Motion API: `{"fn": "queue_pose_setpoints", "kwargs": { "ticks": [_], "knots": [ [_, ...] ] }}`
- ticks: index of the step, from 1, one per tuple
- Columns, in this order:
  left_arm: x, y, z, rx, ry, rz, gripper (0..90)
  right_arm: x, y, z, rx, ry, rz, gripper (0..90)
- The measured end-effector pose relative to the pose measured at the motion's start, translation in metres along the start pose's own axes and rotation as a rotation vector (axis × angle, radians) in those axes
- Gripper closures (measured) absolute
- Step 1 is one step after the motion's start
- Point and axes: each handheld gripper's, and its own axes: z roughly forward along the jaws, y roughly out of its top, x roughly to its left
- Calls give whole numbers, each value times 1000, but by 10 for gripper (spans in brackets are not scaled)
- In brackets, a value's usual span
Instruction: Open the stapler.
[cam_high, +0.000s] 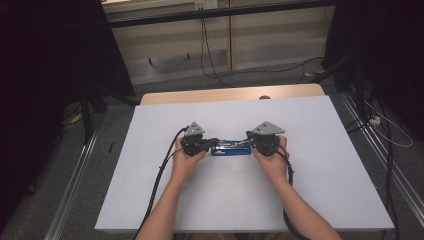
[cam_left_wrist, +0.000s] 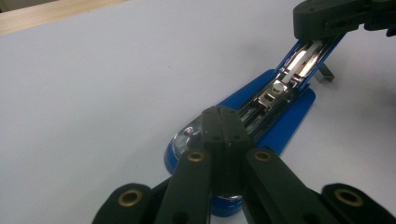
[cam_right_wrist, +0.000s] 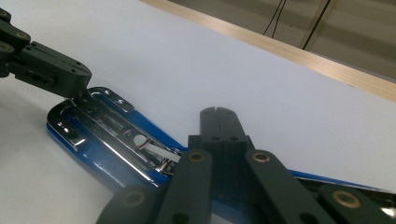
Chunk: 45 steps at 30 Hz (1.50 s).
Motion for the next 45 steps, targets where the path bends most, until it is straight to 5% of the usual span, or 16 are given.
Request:
{"fn": "queue_pose_setpoints", "kwargs": {
  "ticks": [32,37,45],
  "knots": [
    [1,0,0,-2,-1,-19,900,-8,-11,-1,20,21,20,900],
    [4,0,-4,-58,-35,-41,900,-11,-15,-6,17,31,34,900],
    [0,2,-5,-52,-55,-63,760,-13,-20,-24,28,37,16,814]
  ]
}}
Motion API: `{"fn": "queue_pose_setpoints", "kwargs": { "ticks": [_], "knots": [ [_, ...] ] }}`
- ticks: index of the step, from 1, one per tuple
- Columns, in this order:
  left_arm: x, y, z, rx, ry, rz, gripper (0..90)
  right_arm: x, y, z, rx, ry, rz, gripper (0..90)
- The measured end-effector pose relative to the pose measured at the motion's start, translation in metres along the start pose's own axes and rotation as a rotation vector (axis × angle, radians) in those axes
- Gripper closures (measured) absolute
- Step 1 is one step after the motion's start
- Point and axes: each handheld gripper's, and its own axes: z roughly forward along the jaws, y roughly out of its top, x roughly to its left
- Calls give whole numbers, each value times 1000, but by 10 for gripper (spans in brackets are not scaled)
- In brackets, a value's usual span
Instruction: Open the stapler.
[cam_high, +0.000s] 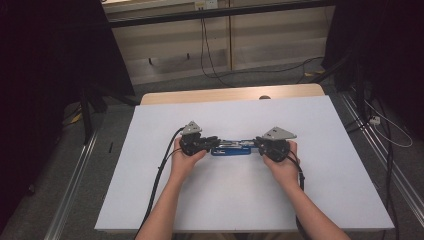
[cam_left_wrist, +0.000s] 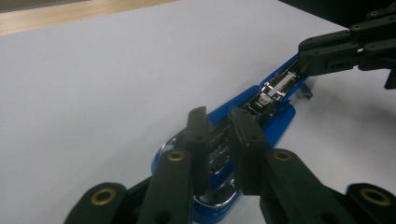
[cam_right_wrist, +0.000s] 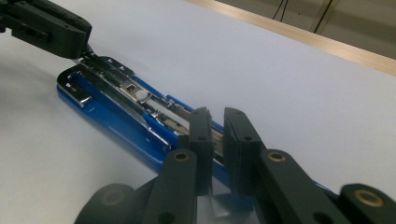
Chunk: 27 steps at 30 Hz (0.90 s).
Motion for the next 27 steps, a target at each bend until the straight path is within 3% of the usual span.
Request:
{"fn": "queue_pose_setpoints", "kwargs": {
  "ticks": [8,14,18,27],
  "knots": [
    [-4,3,-4,14,-1,-2,652,-3,-6,-23,22,-18,5,692],
    [-6,5,-8,29,43,-2,460,-2,-14,-32,69,-15,28,598],
    [-5,6,-10,38,62,-15,365,-3,-20,-31,114,-15,39,528],
    [-6,5,-9,45,59,-22,321,-3,-25,-19,170,-30,90,442]
  ]
}}
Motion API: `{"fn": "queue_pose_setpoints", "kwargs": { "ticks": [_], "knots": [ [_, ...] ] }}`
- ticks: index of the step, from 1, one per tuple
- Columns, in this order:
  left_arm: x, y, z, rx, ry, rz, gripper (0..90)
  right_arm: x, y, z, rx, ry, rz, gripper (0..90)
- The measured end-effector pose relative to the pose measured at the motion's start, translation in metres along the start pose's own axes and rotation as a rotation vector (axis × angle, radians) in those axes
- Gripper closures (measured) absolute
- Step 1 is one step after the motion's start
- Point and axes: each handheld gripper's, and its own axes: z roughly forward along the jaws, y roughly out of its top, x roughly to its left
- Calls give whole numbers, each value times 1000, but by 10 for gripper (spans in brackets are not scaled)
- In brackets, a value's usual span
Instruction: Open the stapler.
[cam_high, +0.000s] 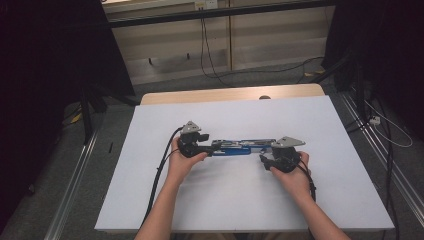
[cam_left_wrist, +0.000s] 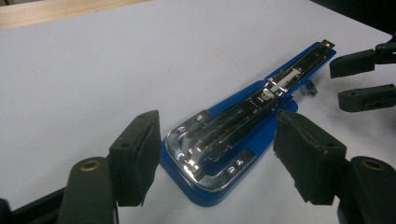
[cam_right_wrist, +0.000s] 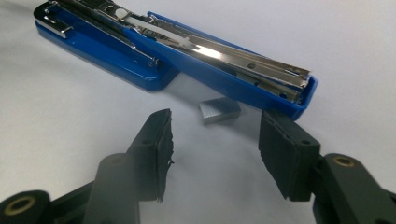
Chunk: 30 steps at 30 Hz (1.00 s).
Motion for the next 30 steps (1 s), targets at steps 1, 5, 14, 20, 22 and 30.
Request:
{"fn": "queue_pose_setpoints", "kwargs": {
  "ticks": [1,5,14,20,22,30],
  "knots": [
    [0,0,0,0,0,-2,320,0,0,2,8,-2,0,444],
    [1,0,0,-3,4,3,319,3,2,9,32,-8,2,435],
    [1,0,0,-1,10,9,319,1,6,14,29,-28,27,448],
    [1,-1,1,5,16,20,317,0,7,15,31,-29,33,434],
    [0,0,2,3,19,20,317,0,7,15,29,-28,38,427],
    [1,0,2,-2,25,16,310,-1,7,16,34,-32,47,402]
  ]
}}
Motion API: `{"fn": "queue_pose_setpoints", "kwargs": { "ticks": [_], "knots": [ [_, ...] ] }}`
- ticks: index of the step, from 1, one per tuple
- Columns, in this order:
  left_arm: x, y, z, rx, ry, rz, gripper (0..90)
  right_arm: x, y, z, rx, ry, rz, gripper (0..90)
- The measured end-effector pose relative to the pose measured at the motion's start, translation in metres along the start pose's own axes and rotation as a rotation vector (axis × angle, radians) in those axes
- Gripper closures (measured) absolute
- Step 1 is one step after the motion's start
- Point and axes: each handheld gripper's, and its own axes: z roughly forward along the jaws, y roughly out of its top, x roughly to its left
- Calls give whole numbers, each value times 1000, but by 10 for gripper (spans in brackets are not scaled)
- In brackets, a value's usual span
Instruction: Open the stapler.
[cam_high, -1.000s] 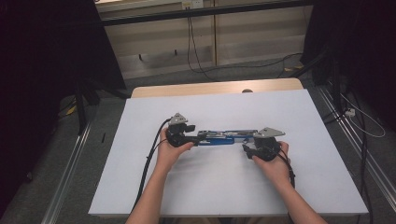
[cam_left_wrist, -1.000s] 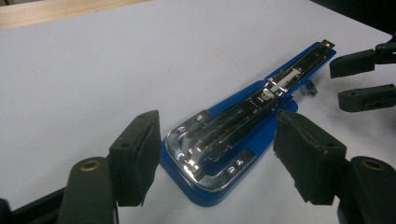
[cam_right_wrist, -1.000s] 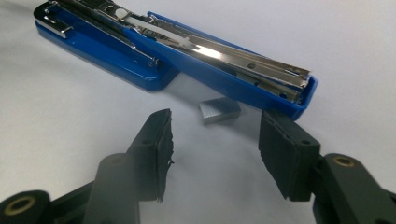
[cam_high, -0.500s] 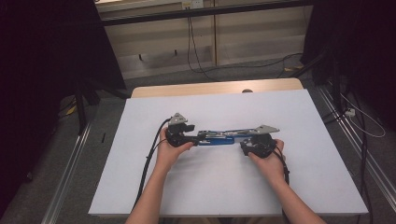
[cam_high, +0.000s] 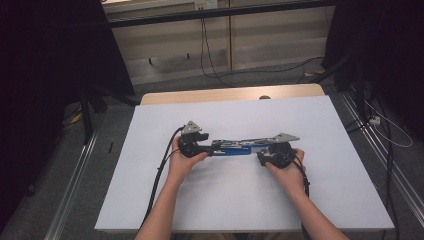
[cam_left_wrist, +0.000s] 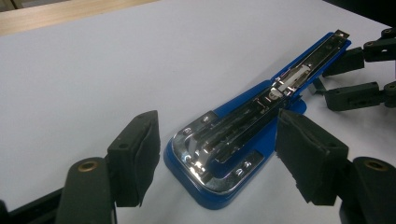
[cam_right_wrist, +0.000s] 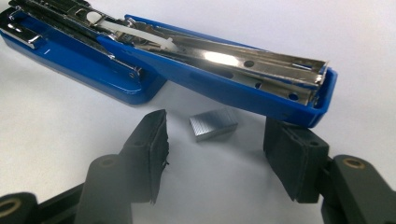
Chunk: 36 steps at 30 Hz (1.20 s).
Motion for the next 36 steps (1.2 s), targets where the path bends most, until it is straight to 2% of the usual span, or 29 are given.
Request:
{"fn": "queue_pose_setpoints", "kwargs": {
  "ticks": [12,17,28,36],
  "knots": [
    [0,0,0,5,7,2,286,-4,2,2,2,27,4,406],
    [0,0,1,10,10,6,285,-5,2,2,-3,35,4,448],
    [1,-1,1,16,19,10,279,-7,1,1,-14,77,-5,641],
    [1,0,0,16,21,14,277,-8,1,0,-15,95,-7,675]
  ]
}}
